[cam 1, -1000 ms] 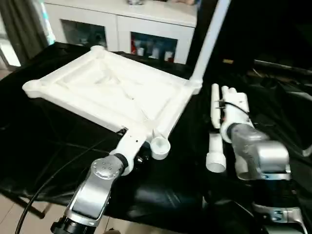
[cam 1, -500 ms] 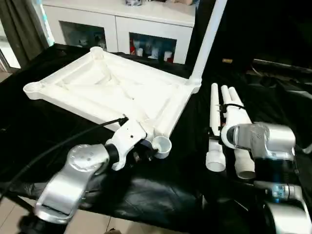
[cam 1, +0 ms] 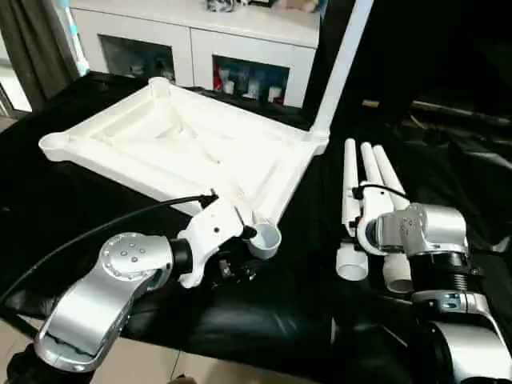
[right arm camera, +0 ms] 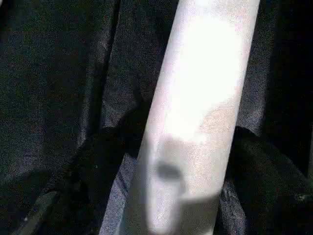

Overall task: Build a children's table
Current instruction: Pick table leg

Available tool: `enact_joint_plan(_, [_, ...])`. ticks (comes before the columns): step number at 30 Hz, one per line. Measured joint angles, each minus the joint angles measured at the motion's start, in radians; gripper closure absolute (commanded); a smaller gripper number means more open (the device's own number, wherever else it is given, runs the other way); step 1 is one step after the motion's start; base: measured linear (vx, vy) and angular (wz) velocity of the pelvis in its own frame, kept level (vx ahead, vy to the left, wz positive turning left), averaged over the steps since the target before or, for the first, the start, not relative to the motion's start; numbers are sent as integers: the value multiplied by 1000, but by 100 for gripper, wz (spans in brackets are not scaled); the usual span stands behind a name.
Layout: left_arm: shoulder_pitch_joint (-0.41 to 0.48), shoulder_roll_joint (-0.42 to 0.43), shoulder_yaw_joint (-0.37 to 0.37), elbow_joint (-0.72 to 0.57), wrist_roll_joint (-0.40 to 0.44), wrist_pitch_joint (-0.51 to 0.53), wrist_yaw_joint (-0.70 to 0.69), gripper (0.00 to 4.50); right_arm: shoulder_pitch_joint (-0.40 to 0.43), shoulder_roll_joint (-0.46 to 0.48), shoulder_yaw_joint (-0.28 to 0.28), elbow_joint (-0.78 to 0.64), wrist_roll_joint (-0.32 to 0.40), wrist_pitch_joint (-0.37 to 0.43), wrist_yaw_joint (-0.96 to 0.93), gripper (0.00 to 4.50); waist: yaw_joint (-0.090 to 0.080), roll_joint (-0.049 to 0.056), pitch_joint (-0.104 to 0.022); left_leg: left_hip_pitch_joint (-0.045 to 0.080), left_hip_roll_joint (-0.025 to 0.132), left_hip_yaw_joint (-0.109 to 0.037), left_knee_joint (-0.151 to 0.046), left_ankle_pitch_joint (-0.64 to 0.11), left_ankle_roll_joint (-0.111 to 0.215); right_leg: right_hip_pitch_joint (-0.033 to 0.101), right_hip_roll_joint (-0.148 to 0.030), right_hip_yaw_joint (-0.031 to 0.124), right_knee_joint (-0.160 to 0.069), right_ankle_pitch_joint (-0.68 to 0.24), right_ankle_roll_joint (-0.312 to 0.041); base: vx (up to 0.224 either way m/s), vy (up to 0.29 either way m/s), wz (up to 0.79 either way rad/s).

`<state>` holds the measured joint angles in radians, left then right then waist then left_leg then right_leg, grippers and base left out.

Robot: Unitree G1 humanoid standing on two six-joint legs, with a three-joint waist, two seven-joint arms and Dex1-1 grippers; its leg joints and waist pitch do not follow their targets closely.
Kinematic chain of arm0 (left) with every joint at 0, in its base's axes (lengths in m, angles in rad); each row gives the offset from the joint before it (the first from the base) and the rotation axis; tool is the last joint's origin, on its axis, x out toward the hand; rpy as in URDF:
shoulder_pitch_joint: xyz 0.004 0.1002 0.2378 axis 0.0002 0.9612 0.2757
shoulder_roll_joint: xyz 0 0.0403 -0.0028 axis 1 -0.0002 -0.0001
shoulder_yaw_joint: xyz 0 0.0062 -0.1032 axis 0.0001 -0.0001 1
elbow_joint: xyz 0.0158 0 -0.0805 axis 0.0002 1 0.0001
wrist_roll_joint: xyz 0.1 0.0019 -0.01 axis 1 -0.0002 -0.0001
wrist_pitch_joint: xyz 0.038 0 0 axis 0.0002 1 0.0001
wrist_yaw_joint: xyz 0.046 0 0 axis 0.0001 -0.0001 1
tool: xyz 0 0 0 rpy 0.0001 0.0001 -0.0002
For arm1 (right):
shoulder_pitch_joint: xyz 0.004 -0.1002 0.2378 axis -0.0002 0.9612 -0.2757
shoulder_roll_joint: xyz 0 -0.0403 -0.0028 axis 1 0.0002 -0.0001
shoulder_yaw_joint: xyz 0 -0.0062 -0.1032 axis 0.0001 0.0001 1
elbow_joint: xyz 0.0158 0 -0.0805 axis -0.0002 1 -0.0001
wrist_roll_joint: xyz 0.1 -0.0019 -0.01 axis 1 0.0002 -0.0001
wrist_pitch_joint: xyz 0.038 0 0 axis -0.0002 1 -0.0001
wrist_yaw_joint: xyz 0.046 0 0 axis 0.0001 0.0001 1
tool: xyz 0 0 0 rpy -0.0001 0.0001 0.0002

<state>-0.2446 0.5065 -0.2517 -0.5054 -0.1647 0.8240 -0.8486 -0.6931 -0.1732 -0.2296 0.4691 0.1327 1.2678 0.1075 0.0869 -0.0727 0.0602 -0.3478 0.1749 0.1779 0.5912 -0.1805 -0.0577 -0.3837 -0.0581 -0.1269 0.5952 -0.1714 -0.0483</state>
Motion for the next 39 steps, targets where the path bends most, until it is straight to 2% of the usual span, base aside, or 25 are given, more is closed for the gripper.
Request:
enact_joint_plan(6, [-18, -11, 14, 27, -4, 61, 53, 88, -20, -1, -8, 45, 0, -20, -8, 171, 0, -1, -1, 0, 0, 0, 1, 0, 0, 0, 0, 1, 1, 0, 0, 0, 0, 0])
enact_joint_plan(7, [-27, -15, 14, 42, 6, 61, 69, 67, -20, -2, -10, 49, 0, -26, -10, 184, 0, -1, -1, 0, 0, 0, 1, 0, 0, 0, 0, 1, 1, 0, 0, 0, 0, 0])
enact_joint_plan(10, [-39, -47, 33, 74, 24, 24, 117, 53, -20, -2, -20, 54, 2, -36, -13, 207, 0, -2, -1, -1, 0, 0, 1, 0, 0, 0, 0, 1, 0, 0, 0, 0, 0, 0])
enact_joint_plan(13, [-56, -80, 61, 103, 23, 20, 157, 19, -20, 1, -38, 54, 5, -39, -25, 231, 0, -2, -1, -1, 0, 0, 1, 0, 0, 0, 0, 1, 1, 0, 0, 0, 0, 0])
enact_joint_plan(17, [-63, -77, 59, 119, 36, -47, 180, 0, -20, 7, -60, 52, 15, -42, -44, 258, 1, -2, 0, -1, 0, 0, 0, 0, 0, 0, 0, 1, 1, 0, 0, 0, 0, 0])
enact_joint_plan(20, [-80, -90, 60, 150, 29, -17, 183, 0, -10, 27, -92, 16, 15, -71, -74, 259, 2, 18, 1, -1, -1, -1, 1, -1, 1, 0, 0, 1, -1, 1, 1, 0, 0, 0])
enact_joint_plan(21, [-100, -110, 68, 180, 10, 11, 180, 0, -2, 44, -118, -13, 18, -84, -92, 260, 3, 27, 1, -1, -2, -1, 1, -1, 1, 0, 0, 3, -1, 1, 2, 0, 0, 0])
enact_joint_plan(25, [-171, -199, 113, 256, -38, 63, 210, 0, 32, 73, -154, -84, 30, -108, -123, 262, 12, 35, 1, -1, -2, -2, 1, 0, 0, 0, 0, 3, 1, 1, 2, 0, 0, 0])
enact_joint_plan(26, [-192, -229, 140, 281, -56, 75, 226, 0, 46, 84, -164, -108, 35, -133, -126, 262, 12, 38, 2, -2, -2, -2, 1, 0, 0, 0, 0, 3, 1, 1, 2, 0, 0, 0])
enact_joint_plan(28, [-262, -308, 236, 353, -114, 119, 268, 0, 95, 126, -200, -184, 71, -264, -122, 262, 15, 44, 3, -3, -2, -1, 2, 0, 0, 0, 0, 3, 0, 1, 2, 0, 0, 0])
enact_joint_plan(30, [-311, -356, 290, 384, -156, 141, 293, 0, 136, 151, -205, -262, 95, -413, -101, 262, 16, 50, 4, -4, -2, -1, 2, -1, 2, -1, 0, 3, -1, 1, 2, 0, 0, 0])
enact_joint_plan(31, [-322, -369, 302, 389, -172, 151, 296, 0, 142, 151, -205, -286, 98, -451, -98, 262, 16, 51, 4, -4, -2, -1, 1, -1, 3, -1, 0, 3, -1, 1, 2, 0, 0, 0])
enact_joint_plan(33, [-348, -407, 328, 419, -212, 176, 296, 0, 157, 152, -222, -374, 110, -503, -84, 262, 21, 51, 4, -5, -2, -1, -1, -2, 3, -3, 0, 3, -1, 0, 3, 0, 0, 0])
enact_joint_plan(36, [-398, -456, 355, 470, -257, 203, 296, 0, 208, 173, -230, -519, 176, -518, 5, 262, 28, 51, 4, -6, -2, -1, -3, -3, 5, -4, 0, 3, -1, -3, 3, 0, 0, 0])
enact_joint_plan(37, [-426, -482, 359, 497, -276, 213, 296, 0, 238, 166, -218, -561, 196, -518, 46, 262, 29, 51, 4, -7, -2, -1, -3, -3, 6, -4, 0, 3, -1, -3, 3, 0, 0, 0])
enact_joint_plan(39, [-474, -507, 378, 529, -299, 222, 297, 0, 303, 155, -154, -632, 235, -518, 142, 262, 30, 51, 4, -8, -2, -1, -3, -4, 7, -4, 0, 3, -2, -4, 4, 0, 0, 0])
